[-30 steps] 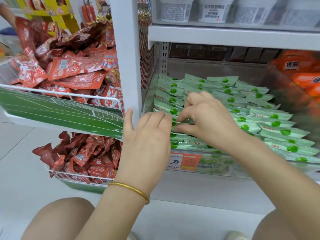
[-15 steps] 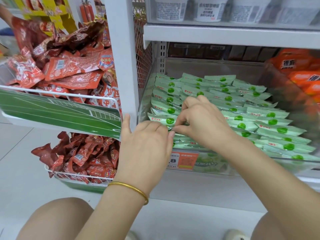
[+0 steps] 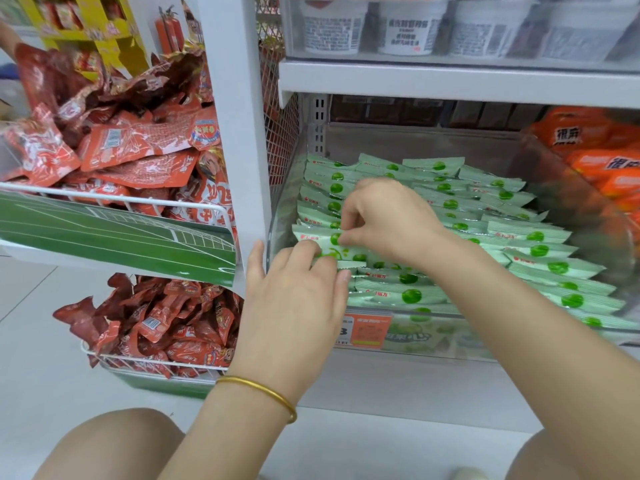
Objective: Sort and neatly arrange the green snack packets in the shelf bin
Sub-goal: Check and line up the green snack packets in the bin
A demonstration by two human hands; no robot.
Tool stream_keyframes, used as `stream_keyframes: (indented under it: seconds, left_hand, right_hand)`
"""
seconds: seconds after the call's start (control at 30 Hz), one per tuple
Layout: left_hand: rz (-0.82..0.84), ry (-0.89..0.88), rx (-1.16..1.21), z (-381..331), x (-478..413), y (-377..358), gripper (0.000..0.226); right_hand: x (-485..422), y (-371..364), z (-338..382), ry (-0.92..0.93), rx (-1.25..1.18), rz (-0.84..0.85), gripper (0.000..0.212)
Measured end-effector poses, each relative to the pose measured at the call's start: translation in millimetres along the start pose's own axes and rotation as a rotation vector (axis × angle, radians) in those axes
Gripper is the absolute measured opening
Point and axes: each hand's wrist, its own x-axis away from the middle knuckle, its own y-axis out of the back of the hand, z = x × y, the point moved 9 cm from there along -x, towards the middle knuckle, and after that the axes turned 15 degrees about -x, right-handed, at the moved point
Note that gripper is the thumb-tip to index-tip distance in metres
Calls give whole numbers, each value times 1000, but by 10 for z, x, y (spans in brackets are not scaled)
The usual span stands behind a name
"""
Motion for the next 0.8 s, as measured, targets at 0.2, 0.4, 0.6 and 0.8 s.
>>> stream_keyframes:
  seconds: [0.2, 0.4, 0.6, 0.8]
  left_hand:
    - [24, -16, 7, -1, -6, -30, 46]
    - [40, -13, 21, 0, 1, -24, 47]
    - [46, -11, 49, -3, -6, -9, 46]
    - [29, -6, 31, -18, -23, -1, 45]
  right_hand:
    - [21, -58, -95, -22, -64, -87, 16]
    - [-23, 73, -65, -53, -196, -84, 23]
    - [119, 634, -268, -104, -590, -429, 25]
    - [428, 642, -626, -216, -920, -567, 20]
